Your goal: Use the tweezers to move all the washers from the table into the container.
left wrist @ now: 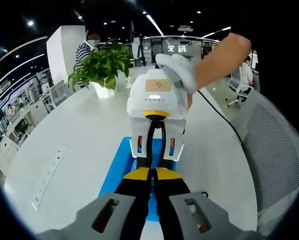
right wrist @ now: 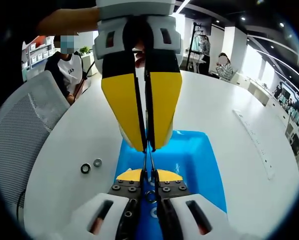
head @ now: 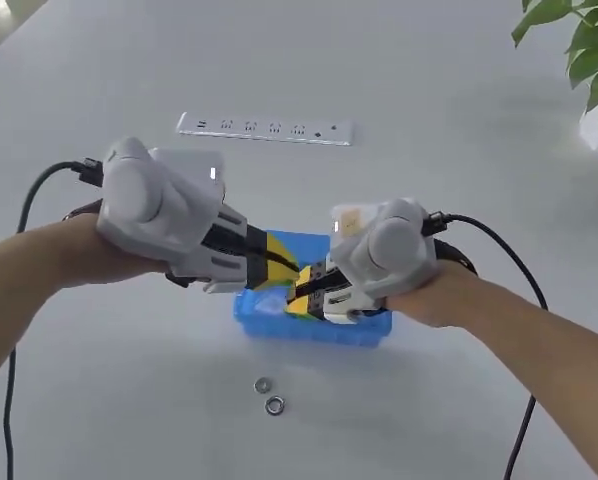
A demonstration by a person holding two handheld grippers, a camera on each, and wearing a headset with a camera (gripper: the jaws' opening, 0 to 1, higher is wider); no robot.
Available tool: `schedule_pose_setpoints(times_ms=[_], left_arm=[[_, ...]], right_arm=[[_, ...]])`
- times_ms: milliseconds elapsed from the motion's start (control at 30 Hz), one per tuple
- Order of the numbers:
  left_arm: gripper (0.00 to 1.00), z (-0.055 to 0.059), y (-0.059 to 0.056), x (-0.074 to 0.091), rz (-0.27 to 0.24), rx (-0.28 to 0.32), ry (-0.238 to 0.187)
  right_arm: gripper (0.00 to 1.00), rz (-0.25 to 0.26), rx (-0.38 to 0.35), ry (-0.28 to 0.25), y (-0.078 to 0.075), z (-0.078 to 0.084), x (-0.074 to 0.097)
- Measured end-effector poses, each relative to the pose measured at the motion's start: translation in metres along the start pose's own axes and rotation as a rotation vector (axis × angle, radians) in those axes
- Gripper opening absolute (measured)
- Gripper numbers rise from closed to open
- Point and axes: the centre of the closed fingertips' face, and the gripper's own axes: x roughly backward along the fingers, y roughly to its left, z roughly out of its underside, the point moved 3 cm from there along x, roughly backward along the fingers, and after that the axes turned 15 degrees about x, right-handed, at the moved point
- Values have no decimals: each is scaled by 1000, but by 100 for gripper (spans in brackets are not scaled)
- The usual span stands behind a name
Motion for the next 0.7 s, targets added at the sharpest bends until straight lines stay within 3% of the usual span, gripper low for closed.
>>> schedule_pose_setpoints(times_ms=[400,700], left_arm=[[5,0,-1,0,14,-28,15],[5,-5,-1,2,11,-30,16]], right_arm=[[11,-9,22,19,0,-1,1],[14,12,19,11,-4,-5,9]])
